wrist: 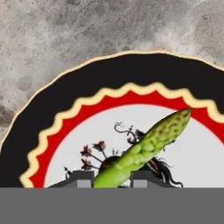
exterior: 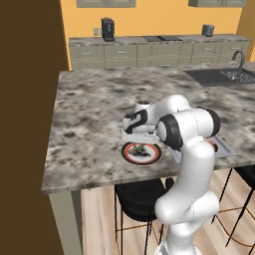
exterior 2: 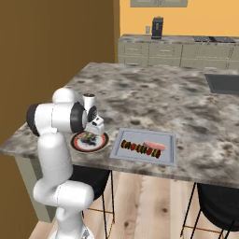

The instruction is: Create a steak meal by picking up the steak and asparagus from the tray and placing them on the plate. Leave the skewers on the tray.

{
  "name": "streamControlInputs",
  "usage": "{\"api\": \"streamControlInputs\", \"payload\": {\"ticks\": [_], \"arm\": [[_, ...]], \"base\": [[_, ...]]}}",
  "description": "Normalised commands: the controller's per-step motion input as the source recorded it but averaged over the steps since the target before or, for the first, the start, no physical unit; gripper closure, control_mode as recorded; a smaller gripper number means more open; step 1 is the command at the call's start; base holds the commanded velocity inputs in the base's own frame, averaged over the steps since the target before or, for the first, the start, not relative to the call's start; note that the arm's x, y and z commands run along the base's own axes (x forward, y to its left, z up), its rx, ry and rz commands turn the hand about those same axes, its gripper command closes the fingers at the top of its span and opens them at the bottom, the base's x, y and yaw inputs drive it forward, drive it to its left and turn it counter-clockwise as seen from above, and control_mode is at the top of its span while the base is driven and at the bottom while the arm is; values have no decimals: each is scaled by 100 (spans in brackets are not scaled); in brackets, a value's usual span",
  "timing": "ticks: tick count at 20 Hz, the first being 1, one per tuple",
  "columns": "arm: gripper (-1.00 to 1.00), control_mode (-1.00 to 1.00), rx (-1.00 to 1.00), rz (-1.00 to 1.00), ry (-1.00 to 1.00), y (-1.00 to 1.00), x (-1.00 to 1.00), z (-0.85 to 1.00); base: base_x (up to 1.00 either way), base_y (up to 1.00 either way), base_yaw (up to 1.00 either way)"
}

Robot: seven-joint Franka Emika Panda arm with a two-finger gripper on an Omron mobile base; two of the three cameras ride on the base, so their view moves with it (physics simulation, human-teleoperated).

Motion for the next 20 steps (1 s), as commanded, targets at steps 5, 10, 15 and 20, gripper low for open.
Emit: {"api": "streamControlInputs", "payload": {"ticks": [5,10,15,20], "arm": [[-100,-100,0,0,-5,0,9,-3],[-100,-100,0,0,-19,0,-14,32],[-100,-100,0,-5,-16,-40,-44,49],[-100,-100,0,-22,-7,-93,-8,23]], "base": [[0,0,0],[0,0,0],[0,0,0],[0,0,0]]}}
